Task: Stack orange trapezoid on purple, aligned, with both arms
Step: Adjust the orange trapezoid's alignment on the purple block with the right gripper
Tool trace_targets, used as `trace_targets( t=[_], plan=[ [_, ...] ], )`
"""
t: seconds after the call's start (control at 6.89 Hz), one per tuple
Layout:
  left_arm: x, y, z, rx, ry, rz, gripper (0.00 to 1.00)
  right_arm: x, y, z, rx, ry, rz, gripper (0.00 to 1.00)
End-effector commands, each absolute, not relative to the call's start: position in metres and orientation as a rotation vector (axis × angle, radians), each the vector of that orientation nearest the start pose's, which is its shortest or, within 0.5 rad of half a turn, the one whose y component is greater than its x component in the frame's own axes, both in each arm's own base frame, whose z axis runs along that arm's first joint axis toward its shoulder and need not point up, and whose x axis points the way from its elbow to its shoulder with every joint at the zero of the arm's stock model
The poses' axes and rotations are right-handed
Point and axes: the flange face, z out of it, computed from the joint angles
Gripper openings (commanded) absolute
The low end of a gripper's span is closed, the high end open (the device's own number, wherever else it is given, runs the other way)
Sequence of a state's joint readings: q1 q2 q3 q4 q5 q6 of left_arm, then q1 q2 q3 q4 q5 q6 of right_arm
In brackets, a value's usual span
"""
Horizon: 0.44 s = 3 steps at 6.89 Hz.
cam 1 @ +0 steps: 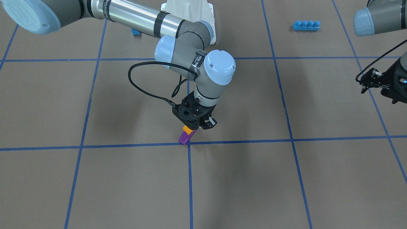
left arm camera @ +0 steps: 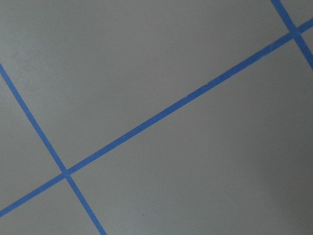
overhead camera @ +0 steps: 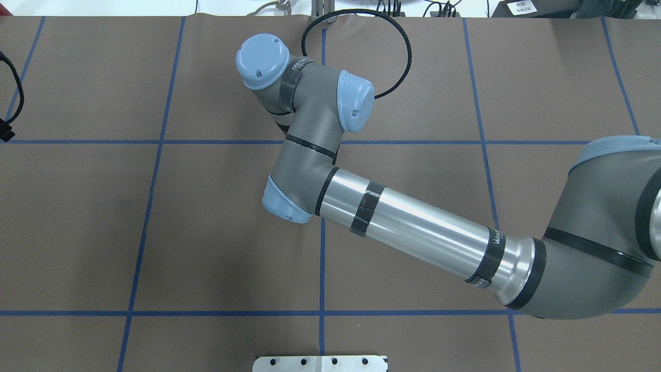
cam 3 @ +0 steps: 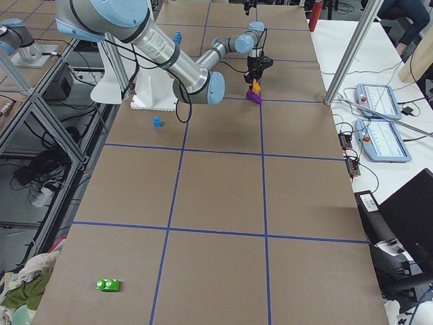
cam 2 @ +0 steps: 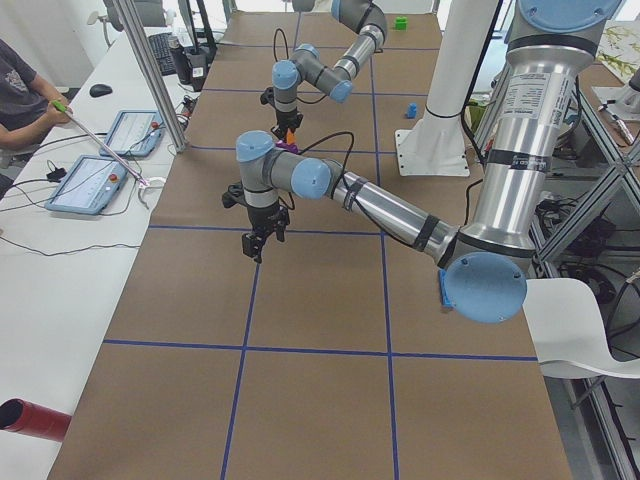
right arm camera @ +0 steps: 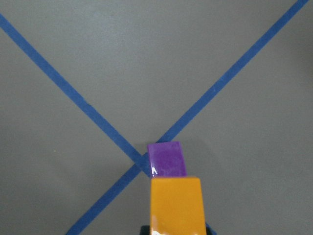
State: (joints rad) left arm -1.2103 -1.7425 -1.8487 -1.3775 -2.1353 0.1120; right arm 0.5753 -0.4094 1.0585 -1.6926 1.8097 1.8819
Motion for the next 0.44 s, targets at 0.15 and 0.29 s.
trace_targets(
  t=[0.15,0.29],
  plan=[
    [0.1177,-0.5369,0.4668,0.181,0.595,0.533,1.00,-0.6472,-0.5429,0.1371,-0.169,-0.555,0.794,0.00],
    [0.1169,-0.5370,0.4670,0.180,0.595,0.531,1.00,-0.6470,-0.5411,0.1319,-0.170,-0.564,0.791,0.00]
  ],
)
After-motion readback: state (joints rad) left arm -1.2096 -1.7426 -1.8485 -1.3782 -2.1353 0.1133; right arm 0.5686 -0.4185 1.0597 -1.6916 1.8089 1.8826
